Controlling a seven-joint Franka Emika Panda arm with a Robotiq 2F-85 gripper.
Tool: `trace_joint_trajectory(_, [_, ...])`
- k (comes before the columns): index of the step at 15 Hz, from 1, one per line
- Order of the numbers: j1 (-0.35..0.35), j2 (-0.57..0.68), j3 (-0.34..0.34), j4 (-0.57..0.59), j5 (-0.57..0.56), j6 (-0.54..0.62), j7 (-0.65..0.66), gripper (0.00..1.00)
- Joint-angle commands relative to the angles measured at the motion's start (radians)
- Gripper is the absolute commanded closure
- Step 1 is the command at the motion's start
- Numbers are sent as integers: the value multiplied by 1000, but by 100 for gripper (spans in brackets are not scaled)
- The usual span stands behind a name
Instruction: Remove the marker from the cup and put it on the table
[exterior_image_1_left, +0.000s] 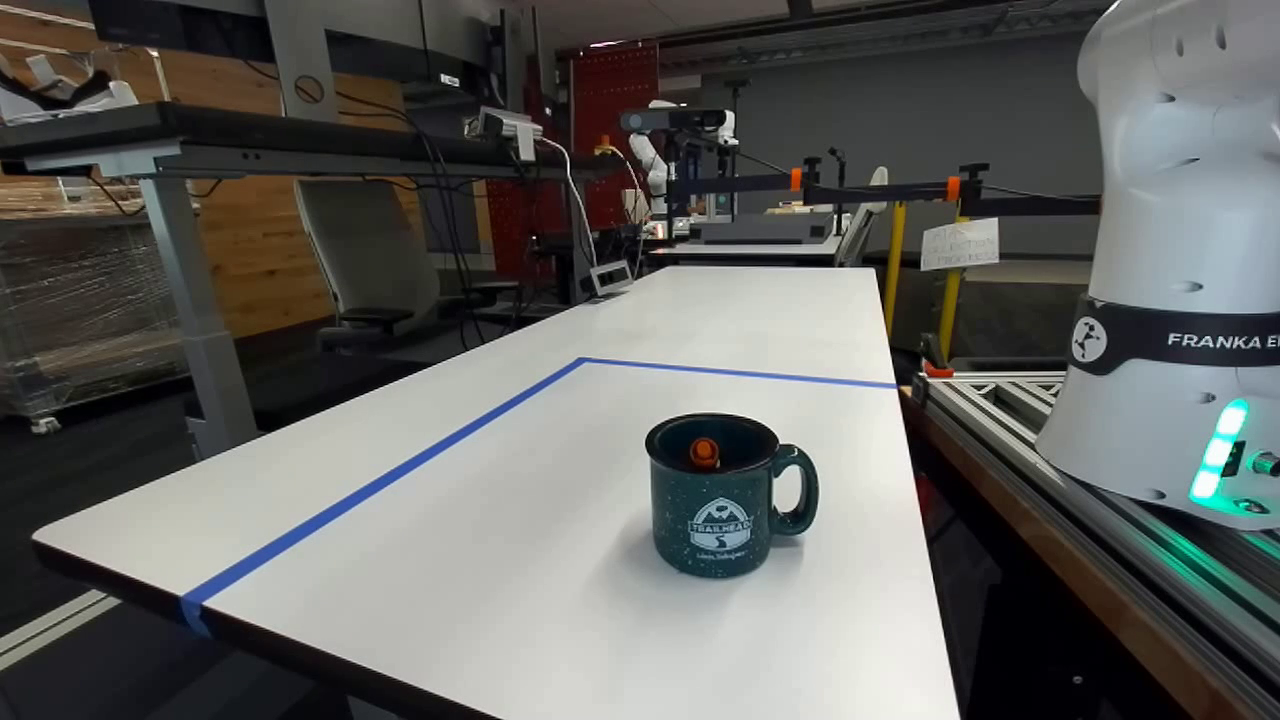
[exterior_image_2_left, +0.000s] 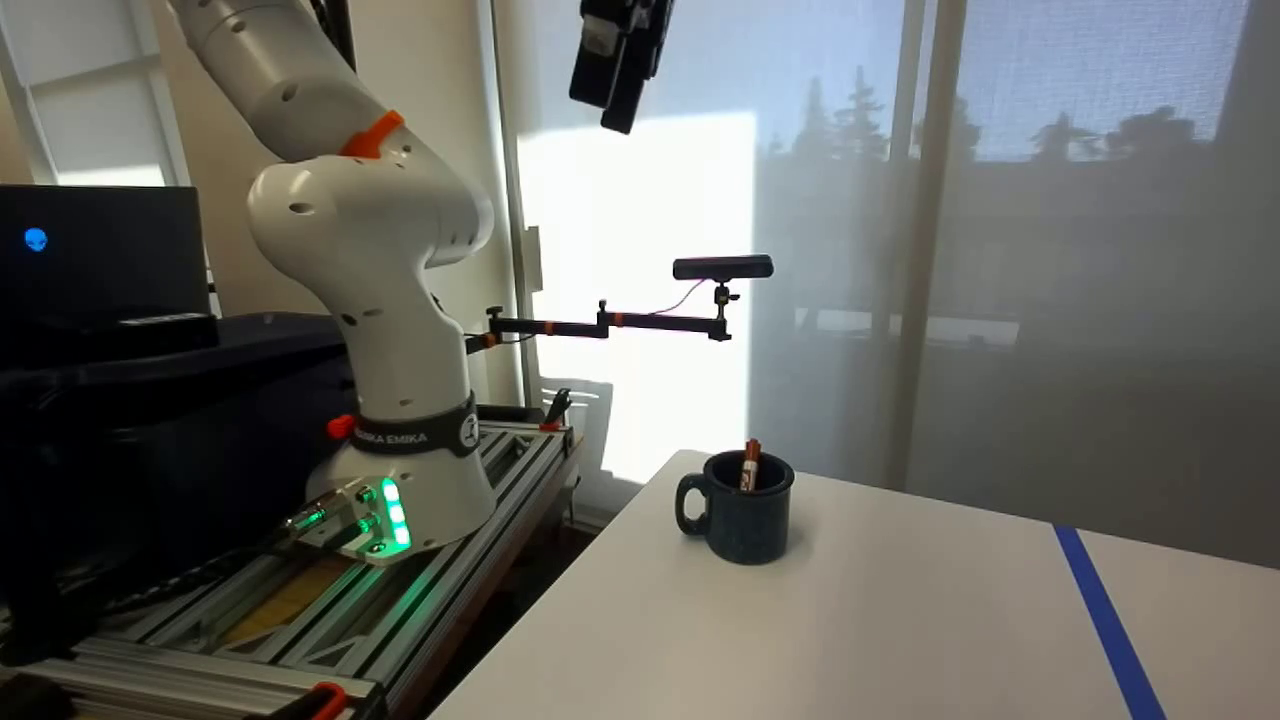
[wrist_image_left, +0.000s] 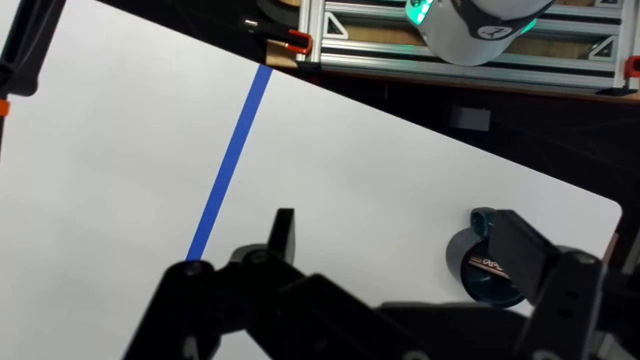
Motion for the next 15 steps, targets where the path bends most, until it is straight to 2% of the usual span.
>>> trace_joint_trajectory(1, [56, 78, -14, 22, -108, 92, -103, 0])
trace_joint_trajectory(7, [113, 219, 4, 28, -180, 290, -254, 0])
trace_joint_trajectory(11, [154, 264, 17, 5, -127, 443, -381, 0])
trace_joint_trajectory(15, [194, 232, 30, -63, -2, 604, -468, 0])
